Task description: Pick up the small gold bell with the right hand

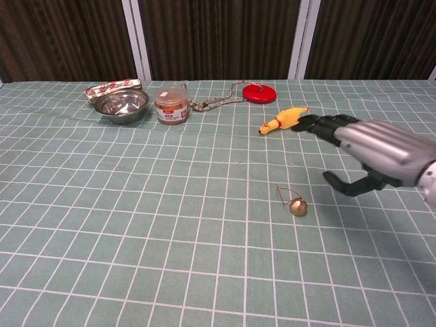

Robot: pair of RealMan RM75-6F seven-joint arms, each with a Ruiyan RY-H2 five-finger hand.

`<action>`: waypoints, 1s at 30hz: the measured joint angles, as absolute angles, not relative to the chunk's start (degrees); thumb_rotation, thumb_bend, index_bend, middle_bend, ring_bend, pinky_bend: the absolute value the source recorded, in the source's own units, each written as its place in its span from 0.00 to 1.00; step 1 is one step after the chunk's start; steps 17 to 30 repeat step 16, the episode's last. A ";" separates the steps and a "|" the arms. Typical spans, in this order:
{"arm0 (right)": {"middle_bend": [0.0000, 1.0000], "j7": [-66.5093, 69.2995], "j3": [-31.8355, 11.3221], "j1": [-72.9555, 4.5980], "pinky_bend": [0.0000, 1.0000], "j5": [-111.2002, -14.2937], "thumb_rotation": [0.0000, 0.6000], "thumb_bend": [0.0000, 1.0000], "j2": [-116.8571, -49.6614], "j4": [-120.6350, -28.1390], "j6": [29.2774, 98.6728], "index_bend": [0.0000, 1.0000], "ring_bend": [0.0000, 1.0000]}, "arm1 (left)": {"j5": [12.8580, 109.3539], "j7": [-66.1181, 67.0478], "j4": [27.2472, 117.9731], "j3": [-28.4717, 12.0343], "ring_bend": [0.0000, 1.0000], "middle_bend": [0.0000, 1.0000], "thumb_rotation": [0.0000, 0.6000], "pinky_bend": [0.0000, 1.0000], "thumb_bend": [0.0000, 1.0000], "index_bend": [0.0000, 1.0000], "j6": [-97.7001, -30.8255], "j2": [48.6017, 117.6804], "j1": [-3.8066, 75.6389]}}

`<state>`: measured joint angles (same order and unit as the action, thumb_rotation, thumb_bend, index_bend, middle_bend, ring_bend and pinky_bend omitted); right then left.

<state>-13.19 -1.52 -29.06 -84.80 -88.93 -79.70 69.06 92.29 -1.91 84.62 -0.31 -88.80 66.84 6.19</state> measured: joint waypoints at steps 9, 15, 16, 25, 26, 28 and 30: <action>0.00 -14.45 0.79 -11.68 0.00 -81.73 1.00 0.42 -74.83 -91.01 89.96 0.00 0.00 | 91.37 1.12 84.88 -0.65 0.00 0.00 1.00 0.00 0.41 0.00 -89.22 66.88 5.55; 0.00 -12.03 1.44 -6.54 0.00 -80.70 1.00 0.39 -70.09 -92.51 93.62 0.00 0.00 | 90.93 3.38 86.27 -0.53 0.00 0.00 1.00 0.00 0.41 0.00 -88.15 66.77 5.66; 0.00 -11.78 1.50 -6.24 0.00 -81.17 1.00 0.38 -69.88 -92.72 93.88 0.00 0.00 | 90.86 3.69 86.61 -0.46 0.00 0.00 1.00 0.00 0.41 0.00 -87.94 66.73 5.66; 0.00 -11.78 1.50 -6.24 0.00 -81.17 1.00 0.38 -69.88 -92.72 93.88 0.00 0.00 | 90.86 3.69 86.61 -0.46 0.00 0.00 1.00 0.00 0.41 0.00 -87.94 66.73 5.66; 0.00 -11.78 1.50 -6.24 0.00 -81.17 1.00 0.38 -69.88 -92.72 93.88 0.00 0.00 | 90.86 3.69 86.61 -0.46 0.00 0.00 1.00 0.00 0.41 0.00 -87.94 66.73 5.66; 0.00 -11.78 1.50 -6.24 0.00 -81.17 1.00 0.38 -69.88 -92.72 93.88 0.00 0.00 | 90.86 3.69 86.61 -0.46 0.00 0.00 1.00 0.00 0.41 0.00 -87.94 66.73 5.66; 0.00 -11.78 1.50 -6.24 0.00 -81.17 1.00 0.38 -69.88 -92.72 93.88 0.00 0.00 | 90.86 3.69 86.61 -0.46 0.00 0.00 1.00 0.00 0.41 0.00 -87.94 66.73 5.66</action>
